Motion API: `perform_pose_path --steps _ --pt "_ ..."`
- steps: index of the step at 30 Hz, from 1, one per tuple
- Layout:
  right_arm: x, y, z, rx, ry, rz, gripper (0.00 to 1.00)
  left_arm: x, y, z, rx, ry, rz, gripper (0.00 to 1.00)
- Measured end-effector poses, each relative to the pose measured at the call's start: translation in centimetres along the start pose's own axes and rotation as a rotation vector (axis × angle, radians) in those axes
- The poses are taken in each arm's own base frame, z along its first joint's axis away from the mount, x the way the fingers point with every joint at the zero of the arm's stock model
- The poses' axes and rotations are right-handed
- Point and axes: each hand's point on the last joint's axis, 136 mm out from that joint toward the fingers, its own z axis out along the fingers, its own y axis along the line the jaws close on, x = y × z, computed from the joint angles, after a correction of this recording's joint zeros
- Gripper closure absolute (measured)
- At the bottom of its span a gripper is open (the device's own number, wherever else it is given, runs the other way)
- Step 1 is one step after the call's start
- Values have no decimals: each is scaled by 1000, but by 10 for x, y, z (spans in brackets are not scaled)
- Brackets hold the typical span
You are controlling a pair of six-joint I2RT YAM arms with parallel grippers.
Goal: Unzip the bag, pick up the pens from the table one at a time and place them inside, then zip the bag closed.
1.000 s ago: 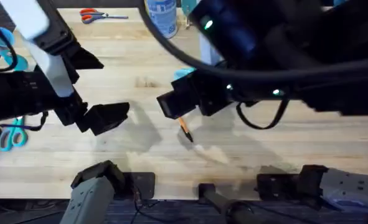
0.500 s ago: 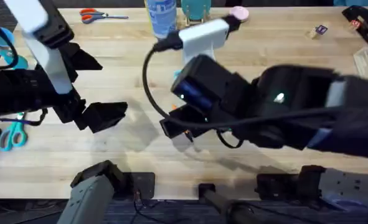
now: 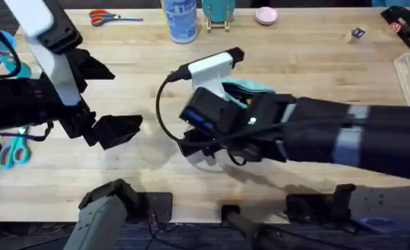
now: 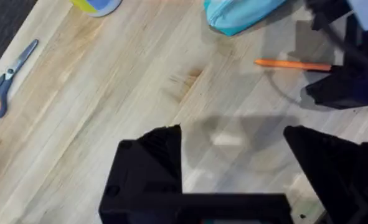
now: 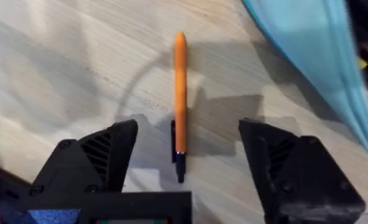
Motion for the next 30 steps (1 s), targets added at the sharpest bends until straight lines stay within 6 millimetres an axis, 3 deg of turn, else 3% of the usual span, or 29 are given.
perform_pose_path --steps 7,10,13,16,22,30 --pt "6 -1 17 30 21 -12 32 0 0 0 0 0 0 8" --pt "6 -3 19 48 19 -17 90 0 0 0 0 0 0 8" --pt "4 -6 21 67 10 -18 225 0 0 0 0 0 0 8" --pt "1 -6 23 70 -4 -11 496 0 0 0 0 0 0 7" --pt "-4 -10 23 89 -22 -2 943 0 0 0 0 0 0 8" --pt "-5 -10 23 90 -23 -8 965 0 0 0 0 0 0 8"
